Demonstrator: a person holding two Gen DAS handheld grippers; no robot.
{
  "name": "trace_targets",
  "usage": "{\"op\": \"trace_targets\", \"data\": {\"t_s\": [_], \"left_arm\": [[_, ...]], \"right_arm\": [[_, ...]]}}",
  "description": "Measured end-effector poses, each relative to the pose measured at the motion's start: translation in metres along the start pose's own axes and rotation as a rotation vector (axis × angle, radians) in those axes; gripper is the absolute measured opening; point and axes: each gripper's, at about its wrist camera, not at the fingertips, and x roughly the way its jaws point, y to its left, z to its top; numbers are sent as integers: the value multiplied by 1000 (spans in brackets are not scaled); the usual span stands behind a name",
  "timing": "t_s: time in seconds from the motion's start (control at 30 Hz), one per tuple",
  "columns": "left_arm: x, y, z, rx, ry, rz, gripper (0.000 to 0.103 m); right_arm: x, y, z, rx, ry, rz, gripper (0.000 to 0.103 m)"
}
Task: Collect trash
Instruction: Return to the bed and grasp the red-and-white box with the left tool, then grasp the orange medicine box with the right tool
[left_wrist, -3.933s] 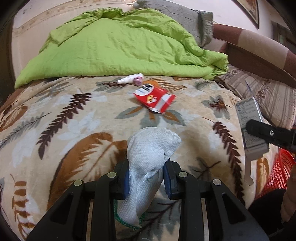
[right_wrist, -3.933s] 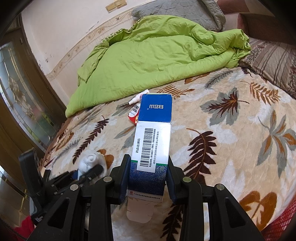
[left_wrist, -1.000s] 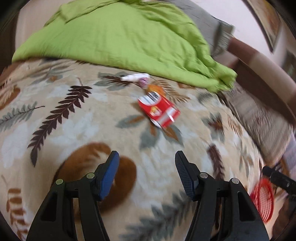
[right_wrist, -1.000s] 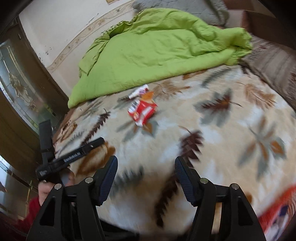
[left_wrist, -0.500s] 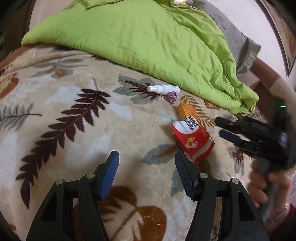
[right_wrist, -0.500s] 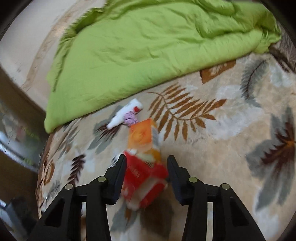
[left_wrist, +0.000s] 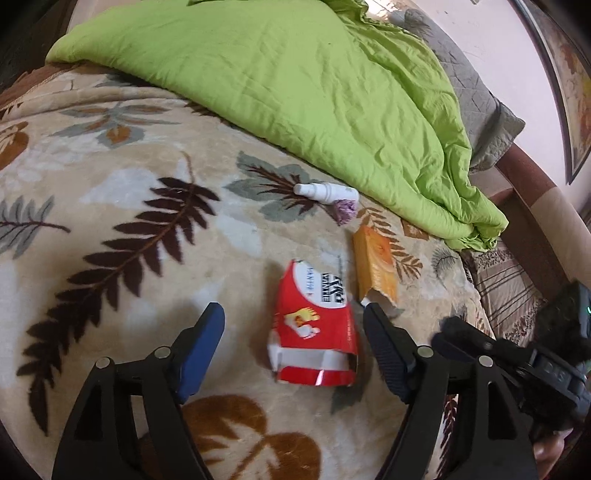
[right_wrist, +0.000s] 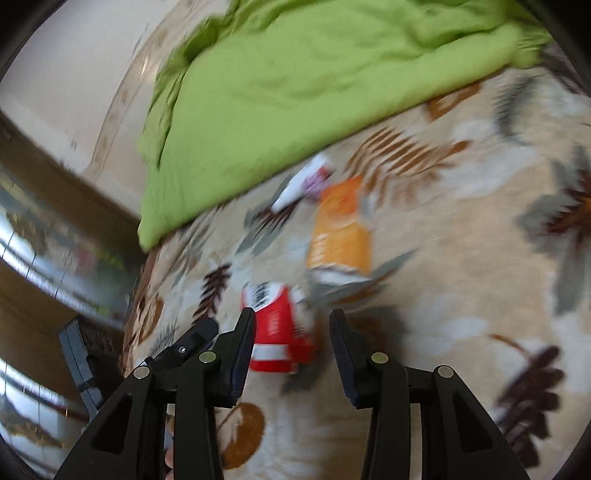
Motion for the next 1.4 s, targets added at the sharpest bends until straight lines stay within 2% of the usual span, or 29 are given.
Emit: {"op": "trace_targets", "data": {"t_s": [0.07, 0.2, 0.33, 0.37, 0.43, 0.47, 0.6, 0.67, 0.77, 0.87, 0.93, 1.0, 1.23, 1.3, 1.4], "left_arm": [[4, -13, -3, 48, -6, 18, 82], [30, -46, -11, 208, -5, 161, 85], [59, -46, -13, 215, 74, 225, 85], [63, -45, -14, 219, 84, 238, 83], [65, -46, -14, 240, 72, 268, 71], [64, -45, -13, 244, 71, 270, 64], [58, -30, -6, 191, 60, 237, 47], [55, -24, -2, 157, 53, 222, 44], [45, -19, 4, 137, 9, 250, 43], [35, -16, 8, 120, -31, 271, 43], [30, -14, 10, 117, -60, 297, 43], [26, -10, 12, 105, -76, 314, 43], [22, -6, 16, 98, -93, 339, 43], [22, -7, 16, 99, -89, 335, 43], [23, -9, 16, 110, -82, 327, 43]], "right_arm": [[-9, -13, 3, 29, -45, -13, 51], [-8, -29, 12, 35, -62, -60, 51], [-4, -30, 17, 5, -62, -95, 51], [-3, -30, 18, -4, -61, -106, 52], [2, -29, 21, -8, -62, -113, 54], [3, -29, 22, -7, -65, -116, 58], [8, -21, 30, -3, -82, -126, 61], [11, -16, 33, 6, -83, -130, 63], [17, -8, 38, -5, -74, -152, 65], [25, -1, 46, -14, -63, -183, 72], [37, 6, 56, -20, -52, -225, 73], [56, 15, 64, -43, -23, -268, 78], [120, 23, 70, -123, 84, -471, 76], [129, 17, 70, -107, 107, -501, 60], [123, 14, 67, -123, 83, -520, 51]]}}
